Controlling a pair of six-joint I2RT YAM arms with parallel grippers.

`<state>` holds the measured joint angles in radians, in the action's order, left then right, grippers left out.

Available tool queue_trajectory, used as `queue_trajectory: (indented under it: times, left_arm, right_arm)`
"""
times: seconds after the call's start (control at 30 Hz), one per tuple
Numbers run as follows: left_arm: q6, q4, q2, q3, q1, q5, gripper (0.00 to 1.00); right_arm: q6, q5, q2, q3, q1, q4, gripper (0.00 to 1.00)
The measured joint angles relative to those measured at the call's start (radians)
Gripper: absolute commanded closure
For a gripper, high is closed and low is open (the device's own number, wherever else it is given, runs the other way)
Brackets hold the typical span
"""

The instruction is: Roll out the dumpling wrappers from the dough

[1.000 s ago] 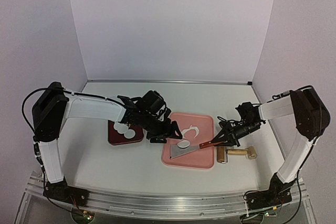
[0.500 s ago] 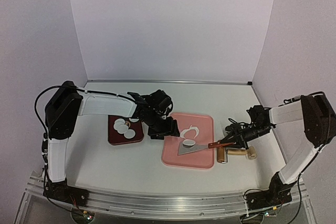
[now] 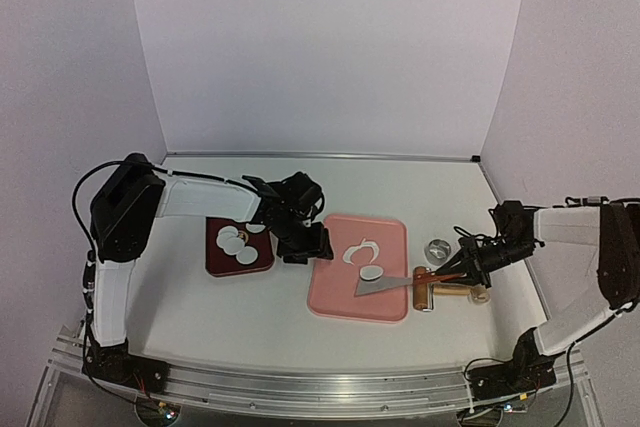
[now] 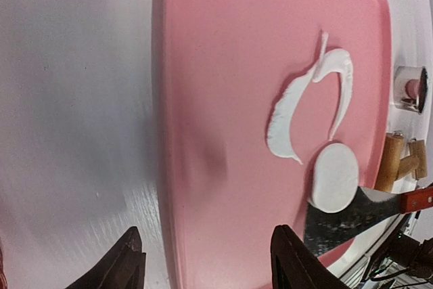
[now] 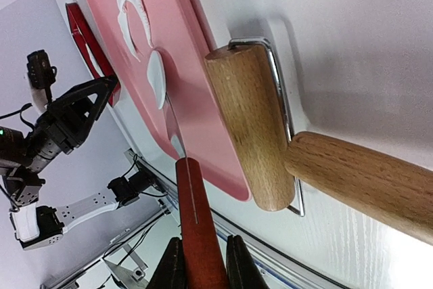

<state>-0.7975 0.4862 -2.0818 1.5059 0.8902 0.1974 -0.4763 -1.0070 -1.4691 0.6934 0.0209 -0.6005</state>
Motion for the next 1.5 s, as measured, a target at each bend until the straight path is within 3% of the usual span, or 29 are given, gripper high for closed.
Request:
queue_trajectory:
  times: [0.67,1.5]
  left_arm:
    - [0.051,0.002,-0.079,0.048,-0.011,0.0,0.46]
    - [0.095,0.002,-0.084,0.056,-0.019,0.036,0.48]
  right_arm:
    - [-0.01,0.101,0.126,-0.017,-0.122,-0.04,1.0]
    - [-0.115,0.082,0.092,-0.143,-0.174,0.445,1.0]
